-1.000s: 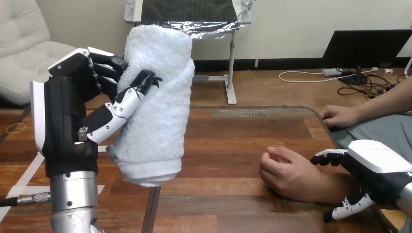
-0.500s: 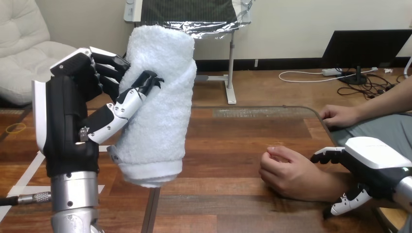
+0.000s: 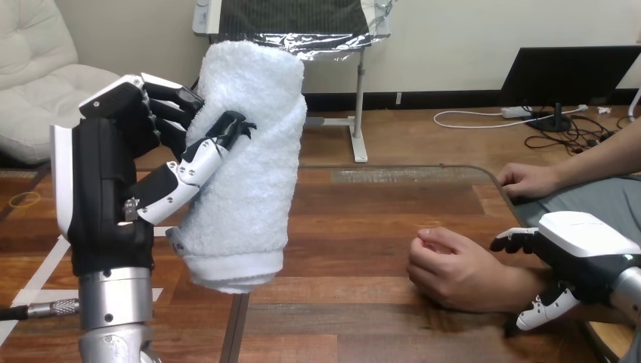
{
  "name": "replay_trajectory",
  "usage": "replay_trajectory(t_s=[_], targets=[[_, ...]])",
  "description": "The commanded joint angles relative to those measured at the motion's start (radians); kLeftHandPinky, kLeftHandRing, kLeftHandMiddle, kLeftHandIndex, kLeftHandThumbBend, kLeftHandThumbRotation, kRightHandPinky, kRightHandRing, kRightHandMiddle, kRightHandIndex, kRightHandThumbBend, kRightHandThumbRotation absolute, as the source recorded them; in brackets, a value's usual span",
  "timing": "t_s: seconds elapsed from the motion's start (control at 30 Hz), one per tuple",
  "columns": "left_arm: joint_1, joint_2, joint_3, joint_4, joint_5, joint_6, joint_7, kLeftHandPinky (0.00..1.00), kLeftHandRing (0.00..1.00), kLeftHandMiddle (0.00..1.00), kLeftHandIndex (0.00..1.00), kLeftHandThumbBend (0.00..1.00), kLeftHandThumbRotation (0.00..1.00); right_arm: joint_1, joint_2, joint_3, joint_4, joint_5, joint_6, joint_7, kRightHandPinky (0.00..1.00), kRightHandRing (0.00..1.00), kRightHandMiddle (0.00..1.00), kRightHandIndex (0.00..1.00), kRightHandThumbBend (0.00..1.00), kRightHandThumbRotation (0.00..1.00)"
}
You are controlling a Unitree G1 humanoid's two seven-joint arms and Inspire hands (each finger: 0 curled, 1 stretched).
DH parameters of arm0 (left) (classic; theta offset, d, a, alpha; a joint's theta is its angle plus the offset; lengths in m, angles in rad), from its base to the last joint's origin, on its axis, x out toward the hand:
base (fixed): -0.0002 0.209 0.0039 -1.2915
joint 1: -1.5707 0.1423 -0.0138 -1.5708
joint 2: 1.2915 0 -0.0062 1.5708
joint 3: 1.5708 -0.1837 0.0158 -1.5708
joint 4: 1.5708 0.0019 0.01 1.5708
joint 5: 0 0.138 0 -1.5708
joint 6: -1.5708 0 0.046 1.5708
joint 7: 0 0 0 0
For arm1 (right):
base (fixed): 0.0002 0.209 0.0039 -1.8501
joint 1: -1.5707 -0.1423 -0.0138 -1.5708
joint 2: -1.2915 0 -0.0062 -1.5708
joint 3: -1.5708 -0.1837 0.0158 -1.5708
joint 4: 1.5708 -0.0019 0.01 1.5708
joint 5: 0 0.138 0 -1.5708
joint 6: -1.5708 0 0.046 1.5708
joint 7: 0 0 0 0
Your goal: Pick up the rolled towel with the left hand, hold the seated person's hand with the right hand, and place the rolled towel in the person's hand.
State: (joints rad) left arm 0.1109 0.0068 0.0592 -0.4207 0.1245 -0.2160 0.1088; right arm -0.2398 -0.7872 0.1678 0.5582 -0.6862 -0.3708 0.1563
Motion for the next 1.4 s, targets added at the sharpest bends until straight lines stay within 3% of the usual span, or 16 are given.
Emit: replay_trajectory(t_s=[0.0,0.33,0.63,0.73,1.13,1.37], targets=[[-0.043,0.007,0.01,-0.005,-0.01,-0.036,0.0,0.18,0.24,0.31,0.36,0.48,0.0,-0.09,-0.02,0.019,0.062,-0.012,0.025,-0.003,0.67,0.8,0.81,0.81,1.0,0.34],[-0.038,0.008,0.011,-0.007,-0.011,-0.038,-0.001,0.18,0.24,0.31,0.36,0.48,0.0,-0.125,-0.024,0.041,0.122,-0.008,0.036,-0.001,0.65,0.79,0.81,0.81,1.0,0.34],[-0.038,0.006,0.014,-0.002,-0.017,-0.047,-0.001,0.18,0.24,0.31,0.36,0.48,0.0,-0.148,-0.026,0.062,0.152,-0.019,0.069,0.028,0.64,0.8,0.83,0.83,0.99,0.35],[-0.04,0.005,0.013,-0.003,-0.02,-0.047,-0.002,0.18,0.24,0.31,0.36,0.48,0.0,-0.153,-0.025,0.063,0.154,-0.006,0.085,0.059,0.65,0.82,0.83,0.83,0.98,0.34],[-0.037,0.001,0.014,-0.012,-0.008,-0.035,0.007,0.18,0.24,0.31,0.36,0.48,0.0,-0.176,-0.032,0.094,0.219,-0.022,0.046,0.031,0.6,0.79,0.8,0.81,1.0,0.3],[-0.036,-0.005,0.012,-0.017,-0.018,-0.03,0.006,0.18,0.24,0.31,0.36,0.48,0.0,-0.185,-0.032,0.102,0.233,-0.012,0.053,0.072,0.57,0.76,0.78,0.79,0.99,0.3]])
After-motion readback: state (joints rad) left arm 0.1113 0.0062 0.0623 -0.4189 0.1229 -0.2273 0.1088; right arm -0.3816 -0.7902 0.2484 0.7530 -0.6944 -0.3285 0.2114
